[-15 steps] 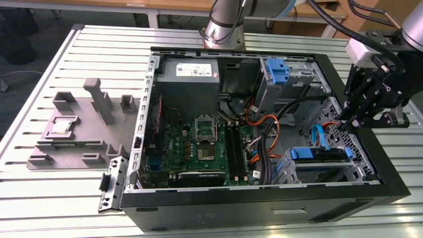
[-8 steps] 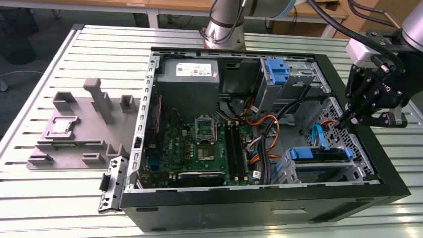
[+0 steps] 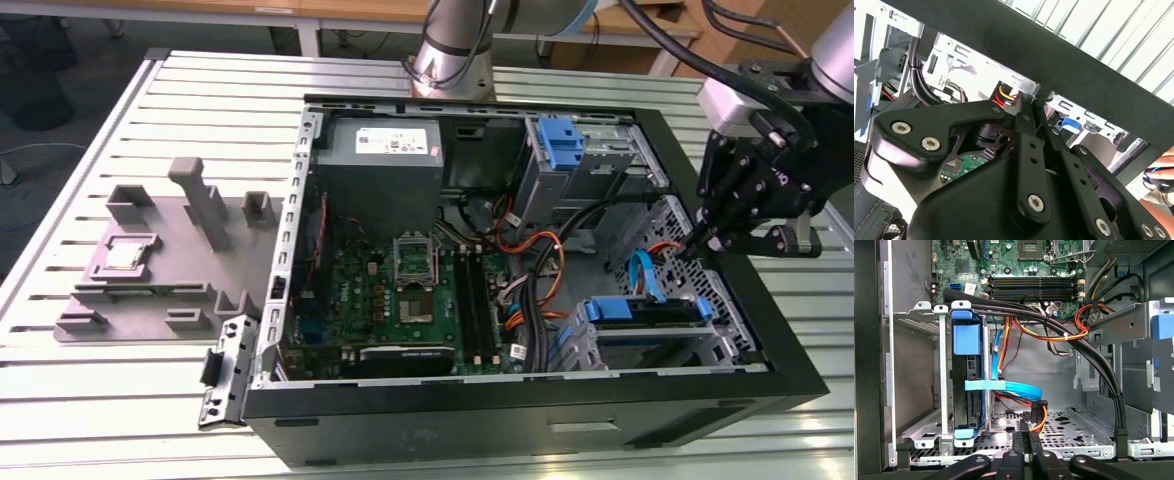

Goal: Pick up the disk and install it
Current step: 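Insert the second disk wire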

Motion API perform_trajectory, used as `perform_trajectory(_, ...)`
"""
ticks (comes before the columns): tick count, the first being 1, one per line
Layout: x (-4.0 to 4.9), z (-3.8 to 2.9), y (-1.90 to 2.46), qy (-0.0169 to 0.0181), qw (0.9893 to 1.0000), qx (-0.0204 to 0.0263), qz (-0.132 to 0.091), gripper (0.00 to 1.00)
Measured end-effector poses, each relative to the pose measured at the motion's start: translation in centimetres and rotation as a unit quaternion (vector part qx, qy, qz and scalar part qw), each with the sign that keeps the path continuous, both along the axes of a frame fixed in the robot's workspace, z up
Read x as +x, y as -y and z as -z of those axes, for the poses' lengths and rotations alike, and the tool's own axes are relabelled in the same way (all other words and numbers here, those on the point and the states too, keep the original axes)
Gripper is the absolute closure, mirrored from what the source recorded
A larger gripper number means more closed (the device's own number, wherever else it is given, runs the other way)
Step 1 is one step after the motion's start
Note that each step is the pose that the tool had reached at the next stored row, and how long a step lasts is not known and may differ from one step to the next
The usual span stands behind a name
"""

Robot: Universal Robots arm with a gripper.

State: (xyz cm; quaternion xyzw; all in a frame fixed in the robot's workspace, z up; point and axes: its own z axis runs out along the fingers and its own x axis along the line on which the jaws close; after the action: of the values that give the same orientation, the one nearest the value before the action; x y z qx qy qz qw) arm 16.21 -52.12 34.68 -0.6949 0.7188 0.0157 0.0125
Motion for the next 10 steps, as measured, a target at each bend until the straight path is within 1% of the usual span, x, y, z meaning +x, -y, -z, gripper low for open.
perform_trajectory(3, -0.70, -0.01, 0.04, 0.0016, 1.0000, -0.0001, -0.001, 0.84)
perform_trajectory(5, -1.09, -0.02, 0.11, 0.0032, 1.0000, -0.0003, -0.001, 0.84)
perform_trajectory(7, -1.34, -0.01, 0.29, 0.0055, 1.0000, -0.0003, -0.002, 0.84)
perform_trajectory(10, -1.47, -0.02, 0.75, 0.0068, 1.0000, -0.0003, -0.003, 0.84)
